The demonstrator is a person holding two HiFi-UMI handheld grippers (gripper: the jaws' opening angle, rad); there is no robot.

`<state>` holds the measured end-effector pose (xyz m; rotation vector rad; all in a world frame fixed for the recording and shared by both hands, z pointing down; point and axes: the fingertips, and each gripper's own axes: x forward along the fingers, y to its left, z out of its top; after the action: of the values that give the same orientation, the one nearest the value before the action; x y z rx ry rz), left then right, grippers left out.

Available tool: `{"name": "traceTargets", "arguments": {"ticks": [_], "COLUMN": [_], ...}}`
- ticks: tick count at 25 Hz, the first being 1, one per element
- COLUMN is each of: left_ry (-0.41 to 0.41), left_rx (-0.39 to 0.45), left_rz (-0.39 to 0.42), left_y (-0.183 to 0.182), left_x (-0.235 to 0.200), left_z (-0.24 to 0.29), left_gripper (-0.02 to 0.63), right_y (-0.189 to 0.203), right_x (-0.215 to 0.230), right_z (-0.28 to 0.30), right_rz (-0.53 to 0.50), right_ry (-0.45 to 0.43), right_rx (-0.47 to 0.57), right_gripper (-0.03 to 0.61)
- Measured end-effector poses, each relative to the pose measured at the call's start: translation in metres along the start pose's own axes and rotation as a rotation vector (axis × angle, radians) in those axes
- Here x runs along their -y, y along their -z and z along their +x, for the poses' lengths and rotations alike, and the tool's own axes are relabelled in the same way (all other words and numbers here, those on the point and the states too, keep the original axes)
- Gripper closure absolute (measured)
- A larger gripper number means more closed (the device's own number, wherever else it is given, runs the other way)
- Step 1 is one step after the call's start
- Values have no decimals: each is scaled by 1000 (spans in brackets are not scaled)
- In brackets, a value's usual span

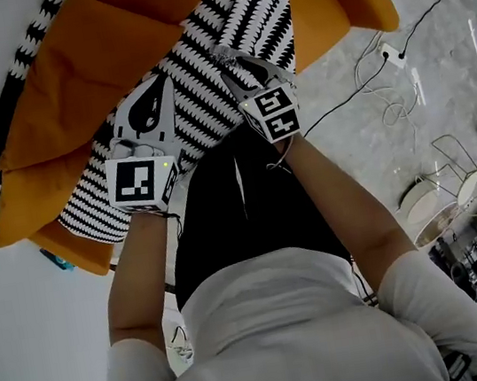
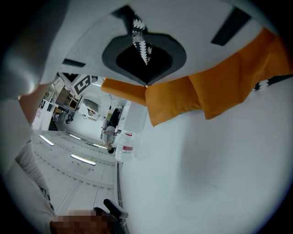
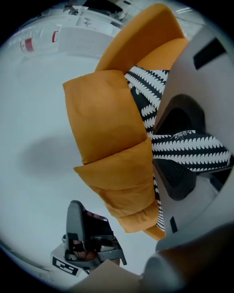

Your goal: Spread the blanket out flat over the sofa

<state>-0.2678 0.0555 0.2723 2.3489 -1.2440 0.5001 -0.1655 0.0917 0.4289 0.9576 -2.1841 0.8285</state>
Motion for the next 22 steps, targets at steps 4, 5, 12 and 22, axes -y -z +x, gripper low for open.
{"name": "traceTargets", "arguments": {"ticks": [4,5,12,22], "left_ry": [13,16,34,49], "left_rx": [-47,-60,-132,-163], "left_rz": [-3,-2,4,-37], "left_y": [48,57,102,182], "left_x": [-4,-4,-12,-22], "left_z": [32,39,80,113], "left_gripper": [604,604,604,604], "right_y": [27,34,66,141], "right_x": [12,15,32,42], "right_z": [37,46,103,174], "right_rz": [20,27,74,157], "right_ry": [9,9,17,81], "right_rx": [-25,-33,-103,-175], "right_gripper": [396,391,377,353]}}
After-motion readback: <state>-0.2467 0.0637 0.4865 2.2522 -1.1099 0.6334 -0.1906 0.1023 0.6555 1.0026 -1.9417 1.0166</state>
